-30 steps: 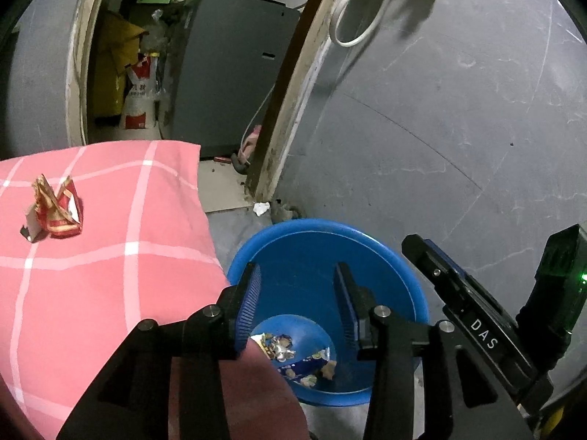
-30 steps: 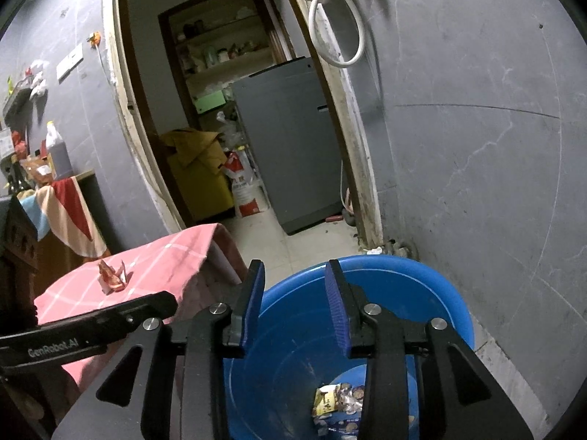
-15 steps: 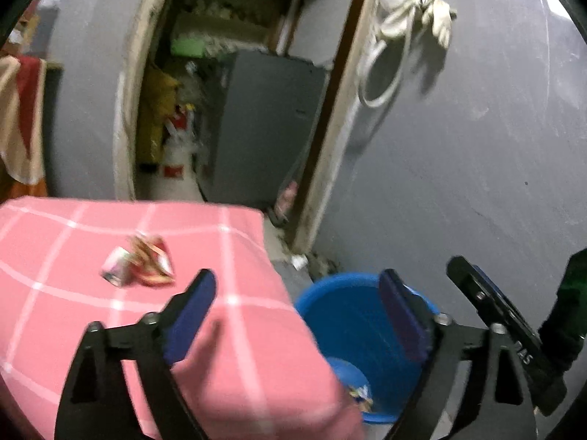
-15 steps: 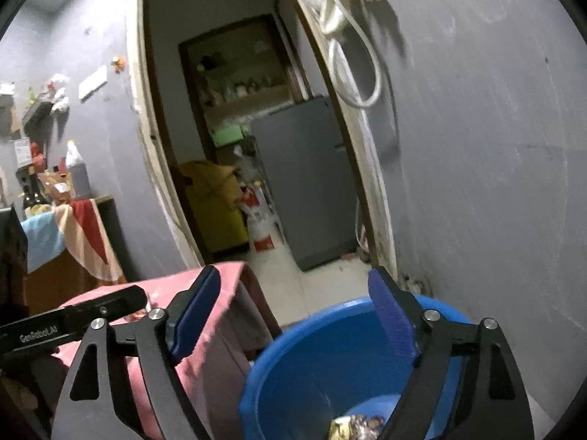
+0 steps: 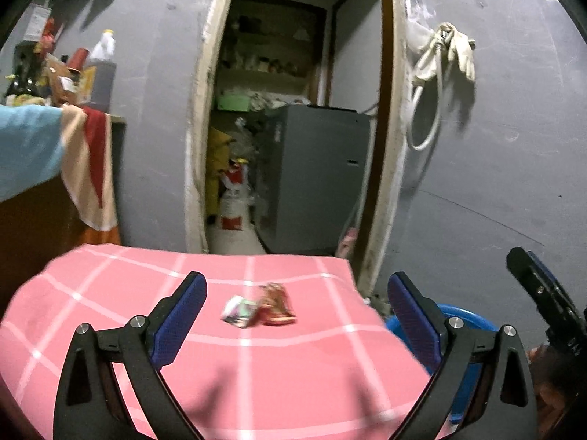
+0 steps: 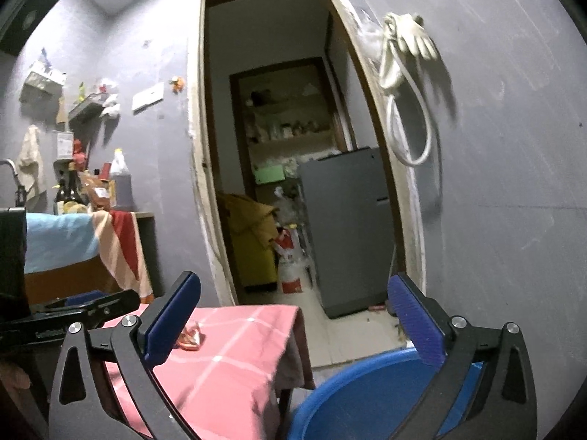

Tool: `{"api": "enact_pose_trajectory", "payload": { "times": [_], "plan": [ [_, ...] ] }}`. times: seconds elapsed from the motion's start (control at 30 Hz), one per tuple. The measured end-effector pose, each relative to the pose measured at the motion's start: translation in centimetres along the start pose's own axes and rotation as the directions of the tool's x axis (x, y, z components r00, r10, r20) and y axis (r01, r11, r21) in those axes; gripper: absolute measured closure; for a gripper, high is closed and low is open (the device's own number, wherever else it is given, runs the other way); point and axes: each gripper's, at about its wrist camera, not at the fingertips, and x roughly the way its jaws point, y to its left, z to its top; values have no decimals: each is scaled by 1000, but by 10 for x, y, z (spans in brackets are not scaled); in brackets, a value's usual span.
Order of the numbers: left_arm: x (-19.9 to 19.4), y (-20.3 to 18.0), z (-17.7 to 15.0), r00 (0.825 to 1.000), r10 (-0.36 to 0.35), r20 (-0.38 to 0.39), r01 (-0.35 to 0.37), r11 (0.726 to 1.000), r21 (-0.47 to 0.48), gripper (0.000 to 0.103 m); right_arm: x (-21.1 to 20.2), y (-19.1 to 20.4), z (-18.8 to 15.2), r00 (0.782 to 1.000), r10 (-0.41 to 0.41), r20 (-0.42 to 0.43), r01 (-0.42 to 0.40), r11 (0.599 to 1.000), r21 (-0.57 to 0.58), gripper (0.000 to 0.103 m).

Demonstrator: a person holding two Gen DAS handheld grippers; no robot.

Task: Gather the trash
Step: 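Move both open tools back over the table toward the last wrappers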

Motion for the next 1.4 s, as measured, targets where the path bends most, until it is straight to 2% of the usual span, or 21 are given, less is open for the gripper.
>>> {"api": "enact_pose_trajectory", "payload": {
  "times": [0.2,0.43,0.6,0.7,0.8,0.9,1.0,1.07,1.1,1.13,1.2,1.33,1.4],
  "plan": [
    [-9,25,-2,999,47,27,-47,999,6,6,9,21,-1,1000,19,4,-19,999,-34,0],
    [-11,57,-7,994,107,-1,-107,994,14,6,25,46,-2,998,60,-22,-62,996,-70,0],
    [-2,77,-12,986,156,-52,-156,988,2,6,54,64,-2,990,101,-95,-109,991,-81,0],
    [6,90,-14,980,169,-101,-172,985,-26,6,77,75,-6,977,116,-176,-136,985,-106,0],
    [16,101,-16,972,174,-156,-184,981,-54,6,103,87,-13,950,117,-290,-162,977,-137,0],
    [30,111,-17,958,176,-226,-199,976,-83,6,122,92,-20,913,118,-392,-189,970,-150,0],
    [43,120,-18,939,172,-298,-214,970,-113,6,139,95,-27,864,136,-485,-228,964,-136,1],
    [51,126,-19,923,166,-348,-226,965,-137,6,148,97,-32,829,147,-539,-257,957,-133,6],
    [52,127,-20,919,162,-360,-227,963,-144,6,153,100,-36,804,154,-575,-278,951,-134,11],
    [54,130,-21,914,156,-375,-227,961,-155,6,158,102,-38,787,151,-597,-287,948,-139,15],
    [57,132,-21,908,146,-392,-225,960,-166,6,167,107,-43,752,149,-642,-313,938,-150,17],
    [62,133,-22,898,119,-423,-208,963,-170,6,181,114,-52,693,125,-710,-345,922,-175,19],
    [66,134,-22,892,92,-442,-185,967,-173,6,186,116,-54,675,122,-728,-358,917,-178,24]
  ]
}}
